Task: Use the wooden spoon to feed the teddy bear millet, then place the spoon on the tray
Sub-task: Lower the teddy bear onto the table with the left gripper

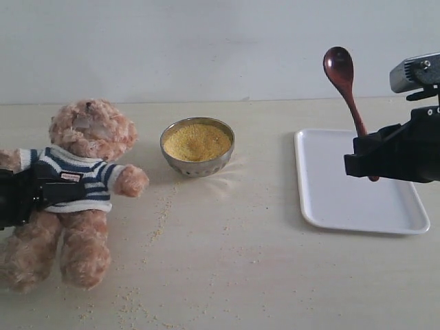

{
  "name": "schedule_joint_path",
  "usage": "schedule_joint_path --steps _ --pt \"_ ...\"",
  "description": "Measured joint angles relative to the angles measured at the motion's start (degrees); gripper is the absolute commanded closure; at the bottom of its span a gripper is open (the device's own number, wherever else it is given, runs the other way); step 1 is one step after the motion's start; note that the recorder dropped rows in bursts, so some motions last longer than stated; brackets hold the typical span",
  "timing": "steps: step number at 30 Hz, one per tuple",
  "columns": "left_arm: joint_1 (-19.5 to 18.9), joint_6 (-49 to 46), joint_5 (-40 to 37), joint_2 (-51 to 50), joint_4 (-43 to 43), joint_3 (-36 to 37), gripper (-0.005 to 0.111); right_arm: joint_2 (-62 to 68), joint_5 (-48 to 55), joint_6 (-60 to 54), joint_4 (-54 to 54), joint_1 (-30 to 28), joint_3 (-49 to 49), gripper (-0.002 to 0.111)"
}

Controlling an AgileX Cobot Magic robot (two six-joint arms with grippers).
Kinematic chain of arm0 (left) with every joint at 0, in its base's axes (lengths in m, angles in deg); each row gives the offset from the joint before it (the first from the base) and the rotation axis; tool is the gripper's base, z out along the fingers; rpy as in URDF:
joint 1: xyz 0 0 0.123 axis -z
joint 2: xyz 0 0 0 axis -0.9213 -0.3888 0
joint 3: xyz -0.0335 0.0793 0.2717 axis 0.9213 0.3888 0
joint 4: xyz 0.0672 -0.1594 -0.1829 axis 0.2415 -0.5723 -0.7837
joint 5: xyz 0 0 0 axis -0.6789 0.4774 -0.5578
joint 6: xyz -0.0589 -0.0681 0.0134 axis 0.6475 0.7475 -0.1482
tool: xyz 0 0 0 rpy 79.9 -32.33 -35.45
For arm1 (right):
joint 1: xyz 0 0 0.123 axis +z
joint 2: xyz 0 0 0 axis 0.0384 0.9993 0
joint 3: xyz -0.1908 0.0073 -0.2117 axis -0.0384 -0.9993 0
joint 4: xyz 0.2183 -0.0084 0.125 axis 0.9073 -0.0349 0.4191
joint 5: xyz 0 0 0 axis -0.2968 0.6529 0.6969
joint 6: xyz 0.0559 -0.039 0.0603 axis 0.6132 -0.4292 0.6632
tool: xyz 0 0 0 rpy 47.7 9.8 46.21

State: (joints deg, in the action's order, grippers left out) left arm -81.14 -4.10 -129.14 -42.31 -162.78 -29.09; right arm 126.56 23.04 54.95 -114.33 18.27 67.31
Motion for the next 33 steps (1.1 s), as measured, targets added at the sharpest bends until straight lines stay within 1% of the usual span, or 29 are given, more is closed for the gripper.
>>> schedule_joint_path --steps 2,7,9,11,23,28,33 --pt "0.0 -0.92 0.0 0.0 0.0 0.0 0.043 0.0 -0.27 0.0 0.0 0.0 0.0 0.109" --pt "0.0 -2.65 0.0 0.0 0.0 0.0 0.021 0.0 -0.39 0.0 0.0 0.0 0.0 0.109" --pt "0.0 -2.88 0.0 0.0 0.0 0.0 0.015 0.0 -0.51 0.0 0.0 0.0 0.0 0.109" --pt "0.0 -3.0 -0.26 0.0 -0.22 0.0 0.012 0.0 -0.72 0.0 0.0 0.0 0.0 0.109" --pt "0.0 -3.09 -0.38 -0.05 -0.43 -0.09 0.012 0.0 -0.72 0.0 -0.23 0.0 0.0 0.109" --pt "0.0 -6.2 -0.38 -0.05 -0.43 -1.84 0.012 0.0 -0.72 0.0 -0.23 0.0 0.0 0.109" --pt "-1.8 -7.2 -0.48 -0.05 -0.57 -2.81 0.012 0.0 -0.72 0.0 -0.23 0.0 0.0 0.109"
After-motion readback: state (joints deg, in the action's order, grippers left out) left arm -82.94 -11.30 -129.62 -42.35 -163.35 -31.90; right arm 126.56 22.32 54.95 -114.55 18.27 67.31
